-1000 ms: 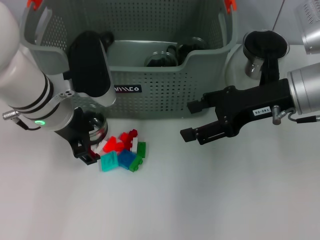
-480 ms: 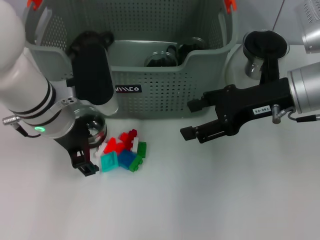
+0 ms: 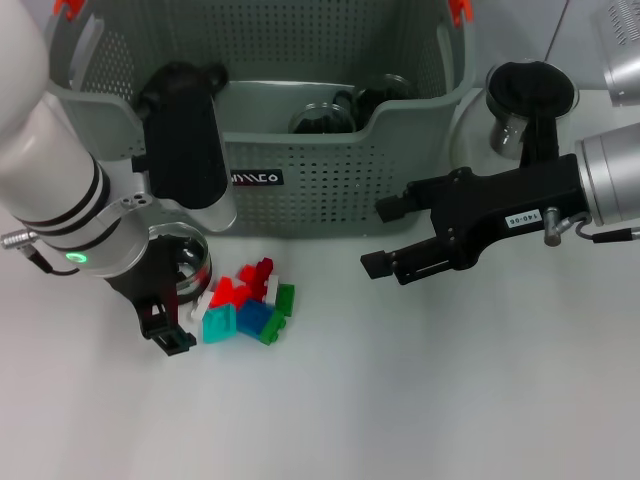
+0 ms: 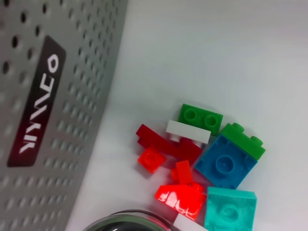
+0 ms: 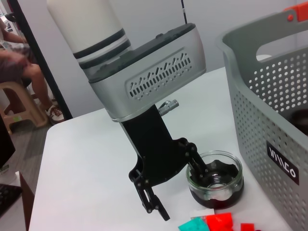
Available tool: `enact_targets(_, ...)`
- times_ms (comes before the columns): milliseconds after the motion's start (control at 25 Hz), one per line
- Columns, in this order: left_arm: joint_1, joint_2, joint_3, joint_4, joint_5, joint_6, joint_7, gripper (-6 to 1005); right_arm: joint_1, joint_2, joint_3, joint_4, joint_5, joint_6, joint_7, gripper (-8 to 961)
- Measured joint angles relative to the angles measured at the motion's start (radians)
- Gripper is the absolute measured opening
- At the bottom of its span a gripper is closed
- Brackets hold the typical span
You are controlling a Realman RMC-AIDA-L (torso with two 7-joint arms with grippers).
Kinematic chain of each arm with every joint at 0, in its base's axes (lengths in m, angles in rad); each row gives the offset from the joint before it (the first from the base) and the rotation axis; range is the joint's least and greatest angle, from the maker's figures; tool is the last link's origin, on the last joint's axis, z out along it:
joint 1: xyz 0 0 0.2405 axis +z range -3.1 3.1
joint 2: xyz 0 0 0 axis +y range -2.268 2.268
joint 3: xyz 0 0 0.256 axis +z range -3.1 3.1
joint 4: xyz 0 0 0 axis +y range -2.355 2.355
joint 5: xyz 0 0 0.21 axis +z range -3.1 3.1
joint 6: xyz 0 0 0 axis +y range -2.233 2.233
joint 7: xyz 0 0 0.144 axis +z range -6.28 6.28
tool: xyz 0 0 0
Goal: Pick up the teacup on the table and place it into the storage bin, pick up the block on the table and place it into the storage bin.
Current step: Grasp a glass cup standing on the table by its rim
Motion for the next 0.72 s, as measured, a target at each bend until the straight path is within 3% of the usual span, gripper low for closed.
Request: enact_targets(720, -0.017, 0.006, -0.002, -0.061, 0.000, -0.052, -0.005, 740, 0.000, 0.000, 0.000, 0.000, 0.000, 0.007, -0.001, 882)
